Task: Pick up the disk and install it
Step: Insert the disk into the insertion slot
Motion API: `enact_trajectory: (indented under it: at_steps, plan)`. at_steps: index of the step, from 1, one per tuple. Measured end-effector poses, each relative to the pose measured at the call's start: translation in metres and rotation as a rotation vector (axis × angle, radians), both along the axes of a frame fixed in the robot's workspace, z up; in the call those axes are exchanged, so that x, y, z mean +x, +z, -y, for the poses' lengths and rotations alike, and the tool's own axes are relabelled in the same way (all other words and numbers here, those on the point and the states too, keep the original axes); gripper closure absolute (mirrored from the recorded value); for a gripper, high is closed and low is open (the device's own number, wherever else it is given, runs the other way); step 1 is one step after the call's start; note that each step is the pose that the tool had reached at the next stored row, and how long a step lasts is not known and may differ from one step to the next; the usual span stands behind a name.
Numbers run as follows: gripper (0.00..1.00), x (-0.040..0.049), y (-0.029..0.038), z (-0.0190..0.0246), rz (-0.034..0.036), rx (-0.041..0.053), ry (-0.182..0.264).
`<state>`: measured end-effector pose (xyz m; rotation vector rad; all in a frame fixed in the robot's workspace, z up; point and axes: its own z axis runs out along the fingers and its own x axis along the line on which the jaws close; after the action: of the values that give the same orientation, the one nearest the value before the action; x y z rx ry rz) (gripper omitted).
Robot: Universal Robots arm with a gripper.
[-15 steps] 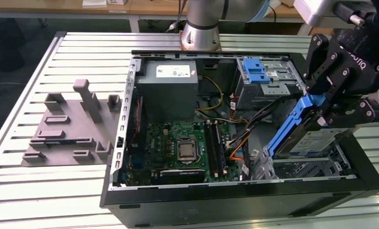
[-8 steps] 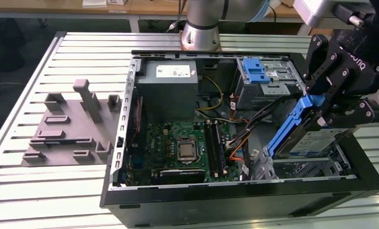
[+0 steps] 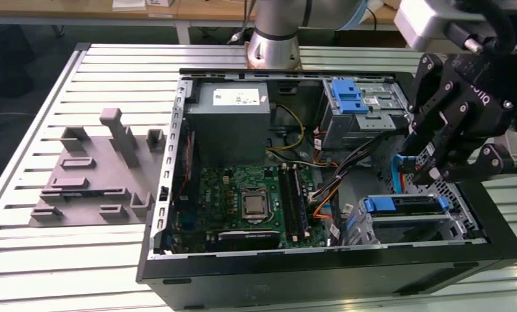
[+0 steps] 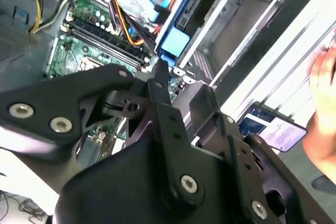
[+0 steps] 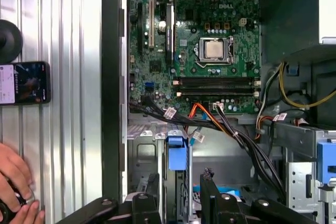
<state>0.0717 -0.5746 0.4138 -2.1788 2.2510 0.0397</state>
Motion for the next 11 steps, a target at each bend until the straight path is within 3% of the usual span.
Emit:
enact_trajectory:
  at_steps: [2, 3, 5, 6, 7, 9, 11]
  plan:
    - [0.58, 0.0, -0.0036, 0.0, 0.0, 0.0, 0.0]
    - [0.64, 0.0, -0.0054, 0.0, 0.0, 0.0001, 0.0]
    - [0.64, 0.0, -0.009, 0.0, 0.0, 0.0001, 0.0]
    - [0.76, 0.0, -0.011, 0.0, 0.0001, 0.0001, 0.0]
    - [0.76, 0.0, -0.0127, 0.0, 0.0, 0.0001, 0.0]
    - [0.87, 0.0, -0.0163, 0.0, 0.0, 0.0, 0.0]
    - [0.89, 0.0002, -0.0199, 0.0, 0.0, 0.0, 0.0]
